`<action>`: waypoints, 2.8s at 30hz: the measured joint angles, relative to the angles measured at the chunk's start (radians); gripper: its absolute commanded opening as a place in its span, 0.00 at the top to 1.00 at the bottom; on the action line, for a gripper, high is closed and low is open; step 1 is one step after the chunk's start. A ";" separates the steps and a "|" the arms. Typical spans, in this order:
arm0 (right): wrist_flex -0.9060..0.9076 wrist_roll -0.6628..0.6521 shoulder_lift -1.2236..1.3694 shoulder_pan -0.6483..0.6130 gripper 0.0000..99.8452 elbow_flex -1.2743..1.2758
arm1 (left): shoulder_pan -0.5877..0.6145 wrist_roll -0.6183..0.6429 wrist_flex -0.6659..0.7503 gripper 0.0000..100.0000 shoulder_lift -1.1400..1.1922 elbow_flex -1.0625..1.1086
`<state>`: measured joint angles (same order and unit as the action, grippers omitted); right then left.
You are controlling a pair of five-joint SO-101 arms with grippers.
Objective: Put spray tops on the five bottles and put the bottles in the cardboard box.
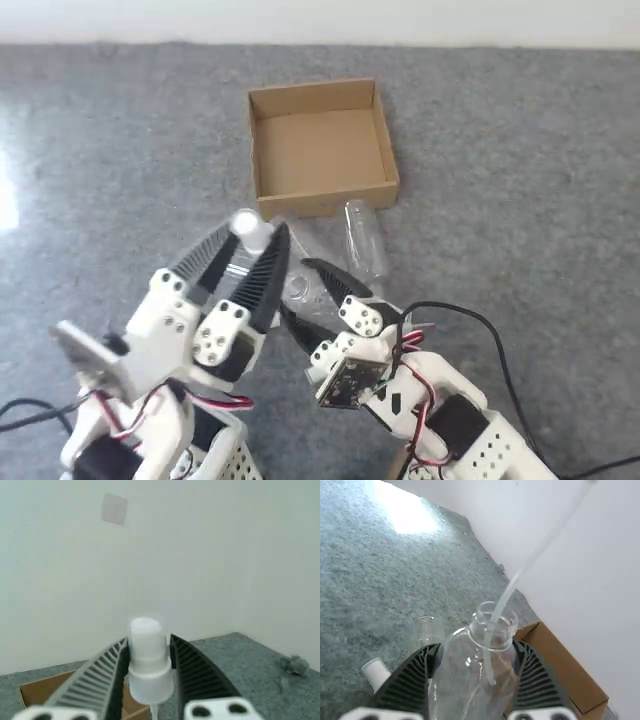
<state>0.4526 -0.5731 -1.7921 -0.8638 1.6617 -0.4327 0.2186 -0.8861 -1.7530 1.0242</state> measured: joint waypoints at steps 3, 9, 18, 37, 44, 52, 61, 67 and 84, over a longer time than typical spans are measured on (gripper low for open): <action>0.000 -0.026 0.000 -0.003 0.99 0.000 | -0.026 -0.031 0.025 0.99 0.000 0.049; 0.000 -0.031 0.000 -0.002 0.99 0.000 | -0.031 -0.041 0.034 0.99 0.002 0.075; 0.000 -0.031 0.000 0.000 0.99 0.000 | -0.031 -0.130 0.034 0.99 0.002 0.137; -0.046 0.051 0.000 0.078 0.99 0.000 | -0.061 -0.146 0.034 0.99 0.002 0.186; -0.046 0.057 0.000 0.080 0.99 0.000 | -0.098 -0.153 0.060 0.94 0.003 0.222; -0.046 0.057 0.000 0.114 0.99 0.000 | -0.098 -0.153 0.060 0.91 0.005 0.236; -0.046 0.133 0.000 0.153 0.99 -0.002 | -0.098 -0.181 0.063 0.83 0.003 0.255; -0.046 0.137 0.000 0.160 0.99 -0.002 | -0.098 -0.140 0.061 0.78 0.003 0.255; -0.046 0.137 0.000 0.161 0.99 -0.002 | 0.055 -0.041 -0.008 0.78 0.002 0.184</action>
<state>0.4066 -0.4365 -1.7921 -0.7027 1.6602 -0.3775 0.1772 -0.8938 -1.7515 1.2083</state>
